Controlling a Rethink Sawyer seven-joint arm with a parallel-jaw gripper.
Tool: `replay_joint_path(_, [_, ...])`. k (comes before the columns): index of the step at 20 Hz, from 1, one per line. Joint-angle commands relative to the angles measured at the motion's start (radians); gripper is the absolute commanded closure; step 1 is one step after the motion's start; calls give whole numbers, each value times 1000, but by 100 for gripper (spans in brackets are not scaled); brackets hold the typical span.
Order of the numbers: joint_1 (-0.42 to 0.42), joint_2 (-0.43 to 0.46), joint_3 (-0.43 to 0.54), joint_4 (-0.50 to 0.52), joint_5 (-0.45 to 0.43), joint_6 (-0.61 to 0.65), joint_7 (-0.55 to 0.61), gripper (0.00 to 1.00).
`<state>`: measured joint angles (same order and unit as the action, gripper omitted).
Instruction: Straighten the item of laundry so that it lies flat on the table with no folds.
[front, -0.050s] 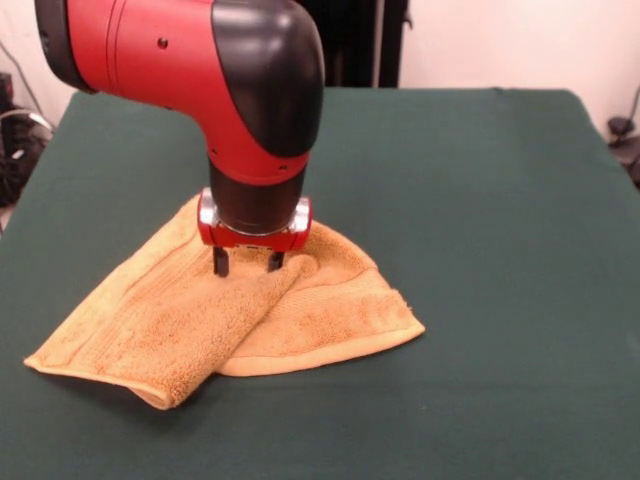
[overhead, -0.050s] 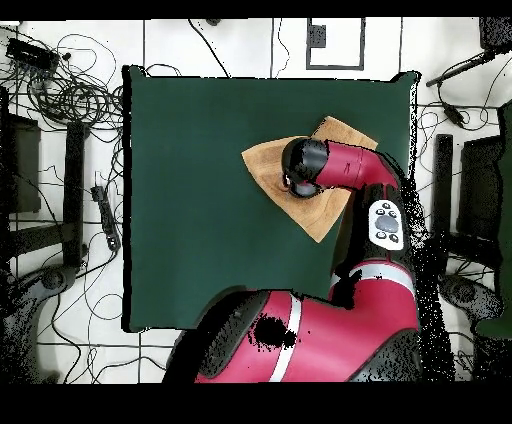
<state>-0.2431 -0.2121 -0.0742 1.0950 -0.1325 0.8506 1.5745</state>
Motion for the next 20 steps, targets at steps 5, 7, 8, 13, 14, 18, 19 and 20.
replay_joint_path(5, [21,111,99,124,-30,-315,170,0])
replay_joint_path(7, [25,98,92,153,-27,-305,181,0])
replay_joint_path(8, [26,93,92,163,-29,-306,179,0])
replay_joint_path(13, [26,79,96,212,-39,-329,156,0])
replay_joint_path(14, [23,76,99,226,-38,-344,156,0])
replay_joint_path(18, [22,70,95,264,-27,-376,177,0])
replay_joint_path(19, [22,69,94,270,-29,-386,175,0])
replay_joint_path(20, [22,69,95,275,-29,-395,174,0])
